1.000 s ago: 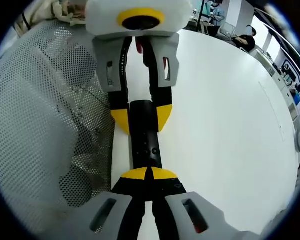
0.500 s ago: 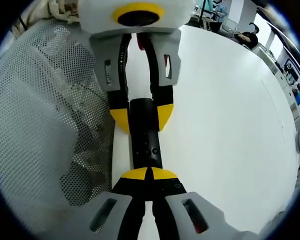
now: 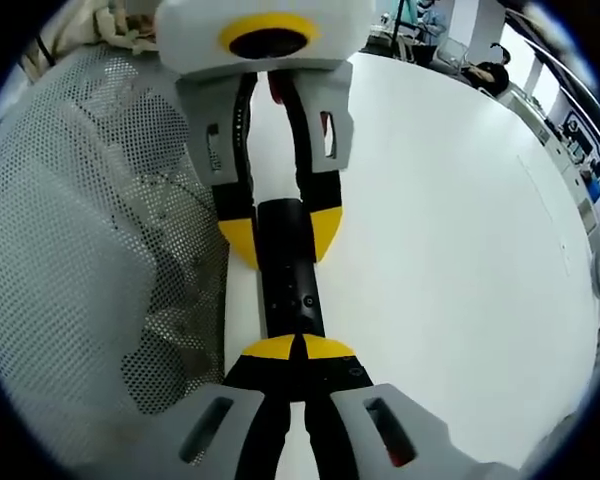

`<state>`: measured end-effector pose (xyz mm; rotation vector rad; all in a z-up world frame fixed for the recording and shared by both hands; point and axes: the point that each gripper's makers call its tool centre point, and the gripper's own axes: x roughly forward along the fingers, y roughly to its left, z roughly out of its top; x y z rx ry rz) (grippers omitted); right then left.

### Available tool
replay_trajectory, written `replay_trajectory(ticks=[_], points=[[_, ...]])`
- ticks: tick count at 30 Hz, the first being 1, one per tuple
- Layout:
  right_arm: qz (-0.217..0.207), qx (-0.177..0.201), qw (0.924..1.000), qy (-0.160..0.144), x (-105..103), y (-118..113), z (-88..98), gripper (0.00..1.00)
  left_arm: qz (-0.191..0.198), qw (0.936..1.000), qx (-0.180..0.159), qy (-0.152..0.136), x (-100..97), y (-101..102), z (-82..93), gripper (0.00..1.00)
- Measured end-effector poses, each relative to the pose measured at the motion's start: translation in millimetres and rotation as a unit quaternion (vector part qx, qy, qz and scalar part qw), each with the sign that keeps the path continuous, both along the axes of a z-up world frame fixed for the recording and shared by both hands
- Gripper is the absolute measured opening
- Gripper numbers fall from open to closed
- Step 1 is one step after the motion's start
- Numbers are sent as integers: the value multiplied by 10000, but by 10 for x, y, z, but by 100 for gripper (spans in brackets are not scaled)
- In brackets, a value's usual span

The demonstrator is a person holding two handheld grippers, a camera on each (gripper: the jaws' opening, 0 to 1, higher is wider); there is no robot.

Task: Press the specified remote control buttons in sequence, fully releasing each button before pressing the next.

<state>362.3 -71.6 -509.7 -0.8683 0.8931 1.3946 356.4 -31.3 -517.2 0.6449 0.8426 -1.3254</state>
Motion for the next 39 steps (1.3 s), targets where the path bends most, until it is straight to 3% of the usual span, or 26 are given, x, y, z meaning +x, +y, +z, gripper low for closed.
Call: replay_trajectory(ticks=[9,23,28,39], points=[[-164,13,9998,112,12,-122,5,0,-13,10000,-6,8,-4,0,3,24],[-150,-80,9998,123,12,-111,1,0,-13,10000,-2,5,-6,1,1,24],[-28,-181,9998,-6,5,-104,-7,0,-19,10000,-1,5,-6,-2,2,24],[-288,3,9995,139,28,-75,-8,0,-44,10000,27,-8,-1,-4,-1,24]])
